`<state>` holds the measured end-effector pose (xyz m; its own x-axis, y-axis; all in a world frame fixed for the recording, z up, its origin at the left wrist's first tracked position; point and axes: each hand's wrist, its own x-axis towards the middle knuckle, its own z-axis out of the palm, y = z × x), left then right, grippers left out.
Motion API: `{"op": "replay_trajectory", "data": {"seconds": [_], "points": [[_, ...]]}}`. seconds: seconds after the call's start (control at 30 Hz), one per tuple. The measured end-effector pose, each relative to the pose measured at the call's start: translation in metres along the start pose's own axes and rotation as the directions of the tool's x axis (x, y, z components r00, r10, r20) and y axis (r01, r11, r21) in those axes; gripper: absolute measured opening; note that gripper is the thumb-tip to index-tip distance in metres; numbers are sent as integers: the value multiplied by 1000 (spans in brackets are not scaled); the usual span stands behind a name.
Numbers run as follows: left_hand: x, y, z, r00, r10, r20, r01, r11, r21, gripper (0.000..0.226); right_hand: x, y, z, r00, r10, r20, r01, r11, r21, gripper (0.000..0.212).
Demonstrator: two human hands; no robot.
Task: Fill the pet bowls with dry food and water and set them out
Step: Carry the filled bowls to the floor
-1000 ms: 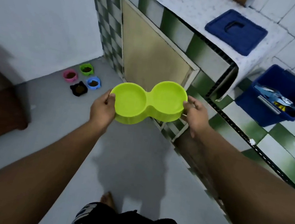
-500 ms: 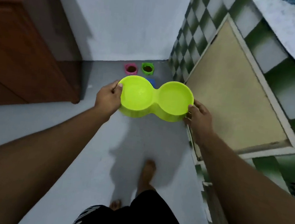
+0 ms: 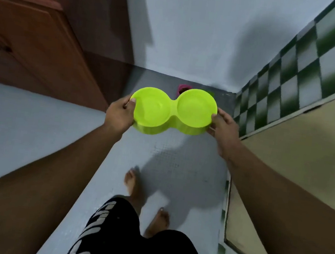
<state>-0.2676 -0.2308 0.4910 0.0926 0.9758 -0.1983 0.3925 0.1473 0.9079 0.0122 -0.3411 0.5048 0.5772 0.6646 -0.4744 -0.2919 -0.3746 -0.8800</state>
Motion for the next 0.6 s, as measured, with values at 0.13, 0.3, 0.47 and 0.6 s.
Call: {"op": "replay_trajectory", "data": {"seconds": [0.13,0.3,0.47,0.6], "points": [[60,0,17,999,-44,-6,44,999,-10,52,70,-19,27,1000,0,7,0,999,-47,37],[139,-10,43,992,-124,-11,123,992,-23,52,165,-29,58,1000,-28,-7,27,988,-149,32],[206,-37,78,983,-177,-51,177,984,-7,53,270,-22,87,998,-35,47,44,977,-208,31],[249,-78,113,967,-226,-119,221,974,-57,52,354,-6,109,992,-29,125,65,955,-290,31]]}}
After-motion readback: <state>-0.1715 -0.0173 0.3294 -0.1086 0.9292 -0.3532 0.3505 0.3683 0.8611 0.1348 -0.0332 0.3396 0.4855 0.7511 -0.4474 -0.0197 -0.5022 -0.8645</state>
